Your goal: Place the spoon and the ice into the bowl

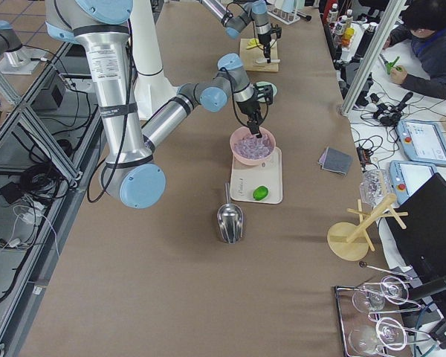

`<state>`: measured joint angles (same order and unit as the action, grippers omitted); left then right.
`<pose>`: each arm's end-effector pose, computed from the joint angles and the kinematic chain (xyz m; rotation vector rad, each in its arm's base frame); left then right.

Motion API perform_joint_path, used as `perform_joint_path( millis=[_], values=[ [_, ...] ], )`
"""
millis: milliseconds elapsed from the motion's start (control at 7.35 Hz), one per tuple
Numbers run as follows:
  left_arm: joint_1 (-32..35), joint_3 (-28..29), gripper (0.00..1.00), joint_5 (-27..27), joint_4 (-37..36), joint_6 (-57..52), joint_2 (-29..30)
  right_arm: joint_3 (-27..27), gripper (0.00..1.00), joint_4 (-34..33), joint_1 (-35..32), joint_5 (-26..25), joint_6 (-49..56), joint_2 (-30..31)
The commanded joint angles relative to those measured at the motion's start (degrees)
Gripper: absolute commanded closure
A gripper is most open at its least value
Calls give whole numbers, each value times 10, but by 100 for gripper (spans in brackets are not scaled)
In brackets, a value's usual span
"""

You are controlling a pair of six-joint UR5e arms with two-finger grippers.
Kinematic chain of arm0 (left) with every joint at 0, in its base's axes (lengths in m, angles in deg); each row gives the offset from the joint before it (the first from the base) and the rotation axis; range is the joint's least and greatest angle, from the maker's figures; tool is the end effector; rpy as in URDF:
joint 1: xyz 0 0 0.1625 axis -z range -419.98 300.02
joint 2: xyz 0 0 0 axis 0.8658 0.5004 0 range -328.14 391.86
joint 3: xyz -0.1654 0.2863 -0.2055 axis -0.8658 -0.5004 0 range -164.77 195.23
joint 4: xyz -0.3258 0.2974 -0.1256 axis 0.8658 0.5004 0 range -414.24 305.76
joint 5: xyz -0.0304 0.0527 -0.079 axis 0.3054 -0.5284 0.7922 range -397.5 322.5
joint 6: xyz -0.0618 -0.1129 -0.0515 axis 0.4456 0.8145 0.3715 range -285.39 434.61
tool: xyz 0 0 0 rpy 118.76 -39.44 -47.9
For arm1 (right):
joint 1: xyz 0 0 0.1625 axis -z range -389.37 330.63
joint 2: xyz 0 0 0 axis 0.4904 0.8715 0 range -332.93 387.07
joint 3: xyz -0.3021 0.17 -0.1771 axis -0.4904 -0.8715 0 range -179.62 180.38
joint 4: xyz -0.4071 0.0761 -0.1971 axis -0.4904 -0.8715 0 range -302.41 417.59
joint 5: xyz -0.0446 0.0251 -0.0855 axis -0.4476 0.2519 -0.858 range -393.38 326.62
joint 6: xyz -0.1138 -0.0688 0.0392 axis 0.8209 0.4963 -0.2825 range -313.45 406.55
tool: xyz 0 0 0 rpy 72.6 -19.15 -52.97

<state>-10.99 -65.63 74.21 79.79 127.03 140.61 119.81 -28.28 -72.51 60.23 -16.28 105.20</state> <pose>0.4112 -0.5975 0.4539 0.3782 0.9122 -0.0053 -0.3367 -0.4863 0.2800 0.4087 -0.6840 0.2391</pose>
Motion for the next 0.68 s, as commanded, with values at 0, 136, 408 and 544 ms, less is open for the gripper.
perform_joint_path(
  millis=[0, 136, 408, 544],
  values=[
    [2, -34, 100, 1, -1, 11, 0, 0, 0, 0, 1, 0, 1, 0],
    [-2, -53, 100, 0, -1, 83, 7, -1, 0, 0, 1, 0, 1, 2],
    [-43, -93, 100, -53, -3, 235, 37, -6, 0, 3, 3, -5, 10, 5],
    [-111, -97, 100, -136, -5, 268, 60, -10, 0, 7, 11, -5, 16, 0]
  ],
)
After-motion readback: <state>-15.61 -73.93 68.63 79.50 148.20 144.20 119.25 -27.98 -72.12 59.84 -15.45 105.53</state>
